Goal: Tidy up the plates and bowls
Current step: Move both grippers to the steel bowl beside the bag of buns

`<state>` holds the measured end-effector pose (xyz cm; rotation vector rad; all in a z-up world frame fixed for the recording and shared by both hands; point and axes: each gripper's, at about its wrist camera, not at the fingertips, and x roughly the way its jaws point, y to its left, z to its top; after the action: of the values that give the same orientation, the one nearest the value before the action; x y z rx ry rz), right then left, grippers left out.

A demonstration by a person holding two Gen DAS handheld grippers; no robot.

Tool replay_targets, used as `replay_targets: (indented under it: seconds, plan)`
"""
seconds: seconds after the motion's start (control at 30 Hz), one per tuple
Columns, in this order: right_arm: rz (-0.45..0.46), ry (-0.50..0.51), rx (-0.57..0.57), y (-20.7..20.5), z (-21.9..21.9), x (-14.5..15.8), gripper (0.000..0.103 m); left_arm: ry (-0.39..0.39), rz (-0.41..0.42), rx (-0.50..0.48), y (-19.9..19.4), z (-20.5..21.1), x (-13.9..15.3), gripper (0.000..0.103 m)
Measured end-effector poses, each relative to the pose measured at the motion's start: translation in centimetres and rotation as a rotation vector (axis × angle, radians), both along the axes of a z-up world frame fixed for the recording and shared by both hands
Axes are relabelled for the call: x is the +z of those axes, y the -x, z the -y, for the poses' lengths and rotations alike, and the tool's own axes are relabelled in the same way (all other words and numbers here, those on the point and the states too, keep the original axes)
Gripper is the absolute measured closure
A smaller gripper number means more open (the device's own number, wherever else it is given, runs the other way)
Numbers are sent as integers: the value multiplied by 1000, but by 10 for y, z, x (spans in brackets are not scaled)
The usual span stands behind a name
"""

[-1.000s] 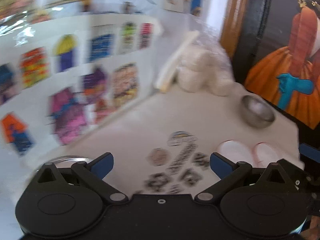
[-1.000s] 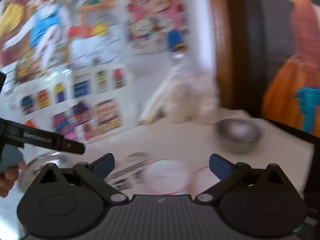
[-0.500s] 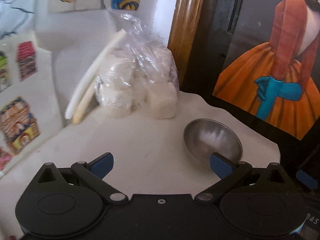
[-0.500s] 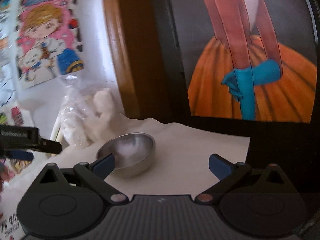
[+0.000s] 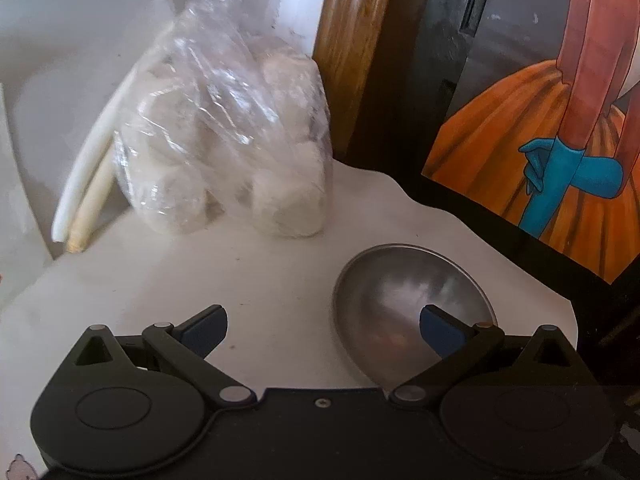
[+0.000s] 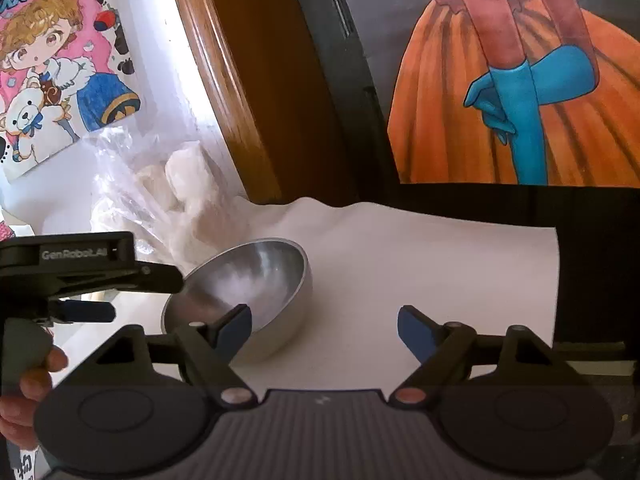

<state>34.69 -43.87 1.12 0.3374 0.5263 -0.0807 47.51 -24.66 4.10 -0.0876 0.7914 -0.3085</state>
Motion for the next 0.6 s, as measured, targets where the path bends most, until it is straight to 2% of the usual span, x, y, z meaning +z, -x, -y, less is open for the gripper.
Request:
replay_targets:
  seconds: [0.07, 0.23, 0.33, 0.4, 0.47, 0.6]
  plan:
    - [-7, 2, 7, -3, -2, 0, 19, -2, -14, -4, -3, 5, -4, 1]
    - [-27, 5, 23, -13, -7, 0, 26, 36, -59, -1, -9, 7, -14, 15]
    - [-37, 5, 38, -19, -10, 1, 35, 72, -81, -3, -12, 6, -18, 28]
    - [-40, -8, 43, -22, -12, 0, 42, 95, -102, -19, -14, 6, -21, 47]
    - [-40, -21, 46, -22, -12, 0, 49, 121, -132, -31, -17, 5, -22, 57]
    - [-45, -27, 51, -24, -16, -1, 64, 145, -139, -28, -17, 6, -21, 71]
